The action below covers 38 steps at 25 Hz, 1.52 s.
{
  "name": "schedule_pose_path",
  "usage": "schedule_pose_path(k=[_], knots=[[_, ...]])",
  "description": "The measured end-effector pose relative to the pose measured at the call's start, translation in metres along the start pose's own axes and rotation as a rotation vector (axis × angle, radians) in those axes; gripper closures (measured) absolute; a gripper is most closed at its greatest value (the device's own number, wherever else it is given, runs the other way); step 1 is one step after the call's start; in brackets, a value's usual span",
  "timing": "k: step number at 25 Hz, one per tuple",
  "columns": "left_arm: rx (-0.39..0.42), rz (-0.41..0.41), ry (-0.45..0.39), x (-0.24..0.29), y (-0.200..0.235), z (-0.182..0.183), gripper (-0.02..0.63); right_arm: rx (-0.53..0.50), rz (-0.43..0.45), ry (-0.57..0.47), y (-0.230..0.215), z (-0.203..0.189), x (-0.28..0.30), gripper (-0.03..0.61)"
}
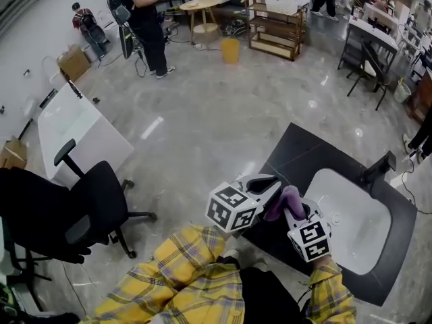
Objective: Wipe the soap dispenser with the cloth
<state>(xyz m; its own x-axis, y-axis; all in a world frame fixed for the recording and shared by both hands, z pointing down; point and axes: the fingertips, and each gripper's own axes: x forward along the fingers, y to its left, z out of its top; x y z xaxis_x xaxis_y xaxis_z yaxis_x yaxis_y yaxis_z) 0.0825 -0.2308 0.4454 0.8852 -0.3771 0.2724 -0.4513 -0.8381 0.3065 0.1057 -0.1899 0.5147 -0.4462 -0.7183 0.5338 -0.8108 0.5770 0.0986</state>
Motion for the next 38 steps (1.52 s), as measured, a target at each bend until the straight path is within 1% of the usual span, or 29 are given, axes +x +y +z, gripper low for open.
schedule_pose_path(k=[3,7,12,18,23,27,30,34,38], knots=[[0.027,0.015,0.001,0.002,0.000,0.000,0.577,0.015,0.005,0.002,0.000,-0.002,0.004,0.541],[0.022,0.010,-0.007,0.003,0.001,0.001,0.577,0.033,0.013,0.005,-0.001,-0.004,0.006,0.541],[0.038,0.000,-0.005,0.003,0.001,0.001,0.577,0.094,0.006,0.009,-0.003,-0.011,0.009,0.541],[0.037,-0.011,-0.013,0.002,0.001,0.001,0.577,0.125,0.000,0.073,0.004,-0.030,0.015,0.541],[0.046,-0.020,-0.014,0.003,0.001,0.002,0.578,0.166,0.029,0.118,0.009,-0.041,0.022,0.541],[0.066,-0.040,-0.005,0.004,0.001,0.002,0.577,0.235,0.037,0.121,0.011,-0.047,0.026,0.541],[0.069,-0.089,0.007,0.007,0.001,0.002,0.577,0.269,0.036,0.122,0.012,-0.048,0.027,0.541],[0.056,-0.197,0.035,0.011,0.000,0.001,0.577,0.257,0.021,0.136,0.014,-0.049,0.027,0.541],[0.096,-0.299,0.066,0.012,-0.002,0.001,0.578,0.243,0.030,0.141,0.027,-0.047,0.026,0.541]])
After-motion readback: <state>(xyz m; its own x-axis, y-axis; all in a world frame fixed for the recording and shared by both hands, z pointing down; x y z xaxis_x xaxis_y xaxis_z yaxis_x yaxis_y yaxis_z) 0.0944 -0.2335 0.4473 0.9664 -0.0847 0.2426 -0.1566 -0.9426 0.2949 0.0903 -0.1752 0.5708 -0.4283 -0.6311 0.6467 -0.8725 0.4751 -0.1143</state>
